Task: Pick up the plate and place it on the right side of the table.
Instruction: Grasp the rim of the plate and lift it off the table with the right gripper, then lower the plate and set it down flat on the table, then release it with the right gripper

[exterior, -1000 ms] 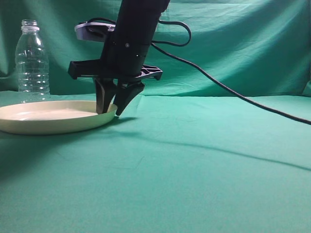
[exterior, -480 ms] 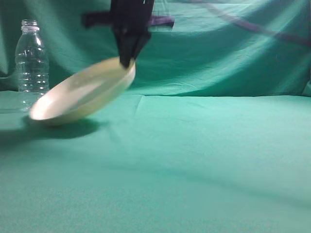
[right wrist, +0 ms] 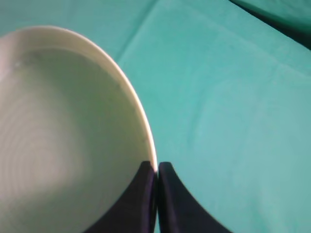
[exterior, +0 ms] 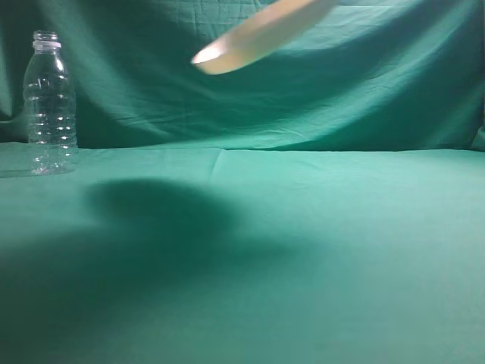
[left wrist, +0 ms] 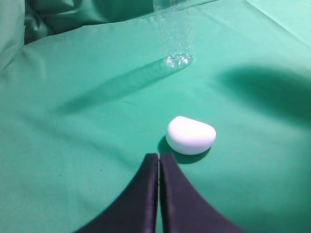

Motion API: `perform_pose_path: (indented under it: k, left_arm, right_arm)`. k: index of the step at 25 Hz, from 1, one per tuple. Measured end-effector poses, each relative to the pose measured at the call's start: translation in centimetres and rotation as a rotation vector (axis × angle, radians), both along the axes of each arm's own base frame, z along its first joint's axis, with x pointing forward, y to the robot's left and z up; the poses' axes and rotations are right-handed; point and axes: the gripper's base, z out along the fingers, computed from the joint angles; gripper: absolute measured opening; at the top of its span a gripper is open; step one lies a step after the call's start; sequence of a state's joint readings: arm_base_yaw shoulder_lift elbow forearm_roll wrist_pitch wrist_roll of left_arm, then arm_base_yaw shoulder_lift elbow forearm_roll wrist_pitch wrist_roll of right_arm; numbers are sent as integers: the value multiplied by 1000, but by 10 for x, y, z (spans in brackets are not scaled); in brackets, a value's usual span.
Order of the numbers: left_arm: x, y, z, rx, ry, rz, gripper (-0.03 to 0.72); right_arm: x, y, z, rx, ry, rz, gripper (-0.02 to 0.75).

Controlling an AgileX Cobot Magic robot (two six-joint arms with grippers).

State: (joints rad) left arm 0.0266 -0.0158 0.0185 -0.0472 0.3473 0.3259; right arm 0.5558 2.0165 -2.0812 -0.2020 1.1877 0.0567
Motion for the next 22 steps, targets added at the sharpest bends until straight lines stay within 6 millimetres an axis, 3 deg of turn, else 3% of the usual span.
perform_pose_path:
  k: [5, 8, 10, 16, 18, 19, 22]
  left_arm:
    - [0, 0, 0, 0, 0, 0, 0]
    - [0, 0, 0, 0, 0, 0, 0]
    - [0, 0, 0, 0, 0, 0, 0]
    - [0, 0, 0, 0, 0, 0, 0]
    - [0, 0, 0, 0, 0, 0, 0]
    - [0, 0, 0, 0, 0, 0, 0]
    - [0, 0, 0, 0, 0, 0, 0]
  right_arm:
    - [6, -87, 18, -7, 16, -193, 0]
    - [-1, -134, 8, -2, 59, -288, 0]
    - [-7, -160, -9, 9, 99, -335, 0]
    - [-25, -206, -75, 66, 202, -440, 0]
    - [-32, -210, -98, 65, 218, -444, 0]
    - [-32, -210, -98, 65, 218, -444, 0]
    - [-39, -214, -126, 62, 214, -440, 0]
